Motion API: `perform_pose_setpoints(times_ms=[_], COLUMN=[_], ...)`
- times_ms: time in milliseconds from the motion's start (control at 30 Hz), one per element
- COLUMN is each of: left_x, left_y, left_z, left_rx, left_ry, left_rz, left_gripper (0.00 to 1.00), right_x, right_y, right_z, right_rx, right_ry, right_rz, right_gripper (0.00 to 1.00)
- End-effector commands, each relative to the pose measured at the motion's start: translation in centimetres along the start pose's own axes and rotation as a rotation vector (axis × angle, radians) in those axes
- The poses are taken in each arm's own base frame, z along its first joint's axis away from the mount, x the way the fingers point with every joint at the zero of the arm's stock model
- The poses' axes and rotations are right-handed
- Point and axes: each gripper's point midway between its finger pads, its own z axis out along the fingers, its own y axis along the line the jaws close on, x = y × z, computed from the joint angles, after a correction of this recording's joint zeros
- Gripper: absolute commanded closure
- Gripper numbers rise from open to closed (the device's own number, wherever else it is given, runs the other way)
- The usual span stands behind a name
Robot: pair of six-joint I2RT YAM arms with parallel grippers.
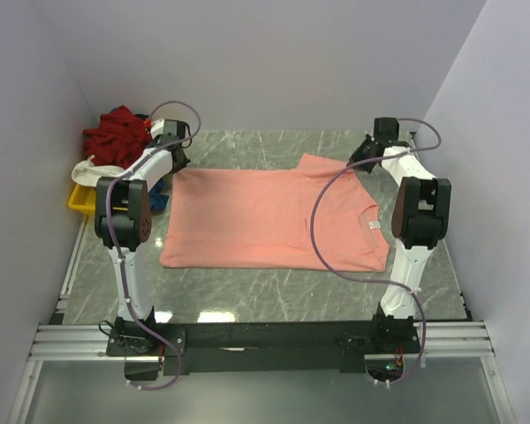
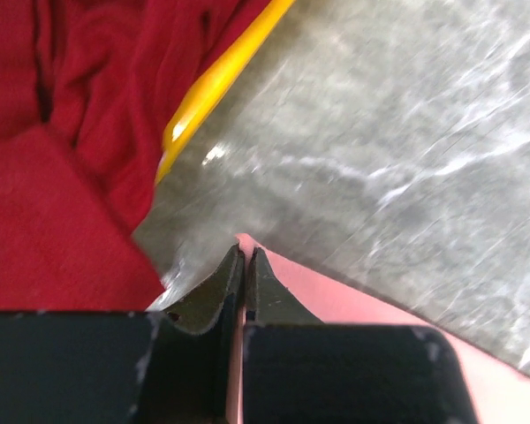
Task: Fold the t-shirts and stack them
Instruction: Fold the tshirt
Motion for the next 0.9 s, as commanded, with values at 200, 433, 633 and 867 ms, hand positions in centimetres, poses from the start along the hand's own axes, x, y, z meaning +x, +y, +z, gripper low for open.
perform_pose_setpoints(times_ms=[200, 433, 633, 867], left_x=[-3.4, -1.8, -0.7, 0.5], left_y=[1.2, 2.5, 3.2, 4.0], left_z=[-4.7, -6.5, -8.3, -9.6], left_rx=[0.048, 0.065, 0.099, 0.106], left_ry=[-0.083, -0.054, -0.039, -0.013], left_rz=[-0.095, -0.087, -0.110, -0.140], left_gripper=[1.00, 1.00, 1.00, 1.00], right_x=[-0.4, 2.7, 4.5, 6.6], right_y=[0.7, -1.7, -3.3, -3.7], right_z=[-6.2, -8.1, -10.7, -13.9], right_rx=[-0.081, -0.074, -0.084, -0.128], right_ry=[-0.111, -0.106, -0.120, -0.150], right_rz=[0.005, 0.015, 0.014, 0.045], right_gripper=[1.00, 1.00, 1.00, 1.00])
